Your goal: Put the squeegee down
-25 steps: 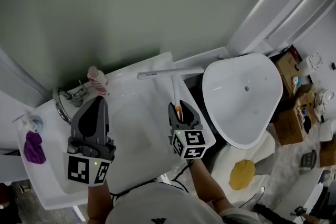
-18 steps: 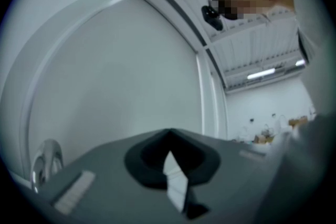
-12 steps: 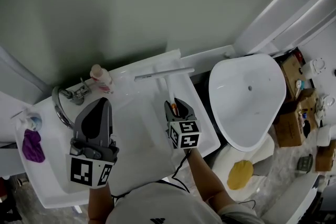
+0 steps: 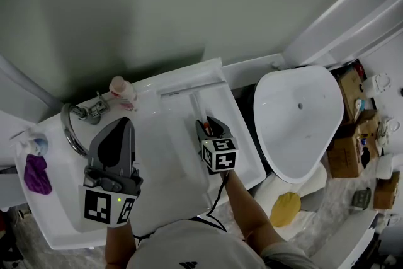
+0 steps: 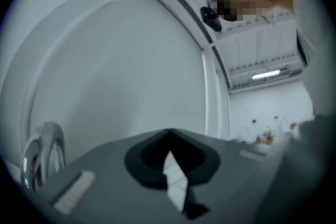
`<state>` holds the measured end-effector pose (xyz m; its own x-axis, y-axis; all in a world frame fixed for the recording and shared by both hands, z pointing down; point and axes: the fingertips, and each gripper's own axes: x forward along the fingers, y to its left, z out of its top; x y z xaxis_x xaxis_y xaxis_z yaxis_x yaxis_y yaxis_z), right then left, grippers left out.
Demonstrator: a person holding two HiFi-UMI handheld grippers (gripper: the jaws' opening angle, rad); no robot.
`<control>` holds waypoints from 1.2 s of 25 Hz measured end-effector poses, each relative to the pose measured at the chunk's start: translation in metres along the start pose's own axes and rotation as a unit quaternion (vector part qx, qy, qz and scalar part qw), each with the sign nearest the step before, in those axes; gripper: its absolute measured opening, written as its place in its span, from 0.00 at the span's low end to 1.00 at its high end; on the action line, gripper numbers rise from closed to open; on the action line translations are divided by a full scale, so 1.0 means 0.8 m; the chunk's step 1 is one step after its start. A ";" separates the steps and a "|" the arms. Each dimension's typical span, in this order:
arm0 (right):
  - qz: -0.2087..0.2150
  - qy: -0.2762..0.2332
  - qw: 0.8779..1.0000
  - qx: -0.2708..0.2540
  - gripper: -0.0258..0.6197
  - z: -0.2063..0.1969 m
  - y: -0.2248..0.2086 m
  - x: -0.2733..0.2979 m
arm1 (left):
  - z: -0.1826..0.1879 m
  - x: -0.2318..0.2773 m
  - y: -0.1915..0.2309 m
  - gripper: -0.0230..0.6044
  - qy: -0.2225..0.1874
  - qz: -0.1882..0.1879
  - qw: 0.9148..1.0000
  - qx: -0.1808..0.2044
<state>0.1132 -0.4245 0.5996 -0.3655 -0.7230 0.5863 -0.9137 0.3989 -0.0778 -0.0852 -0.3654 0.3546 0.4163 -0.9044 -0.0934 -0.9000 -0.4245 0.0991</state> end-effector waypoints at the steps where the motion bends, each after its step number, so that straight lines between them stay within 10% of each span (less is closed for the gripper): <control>1: 0.001 0.004 1.000 -0.001 0.23 -0.002 -0.001 0.003 | -0.001 0.000 0.001 0.05 0.000 0.001 1.000 -0.001; 30: -0.013 0.087 0.995 -0.042 0.24 -0.024 0.001 0.044 | -0.005 -0.001 0.012 0.05 0.004 0.013 1.000 -0.009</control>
<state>0.1029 -0.4389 0.6360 -0.2989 -0.6276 0.7189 -0.9019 0.4320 0.0021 -0.0936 -0.3685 0.3596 0.3941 -0.9153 -0.0834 -0.9080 -0.4018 0.1185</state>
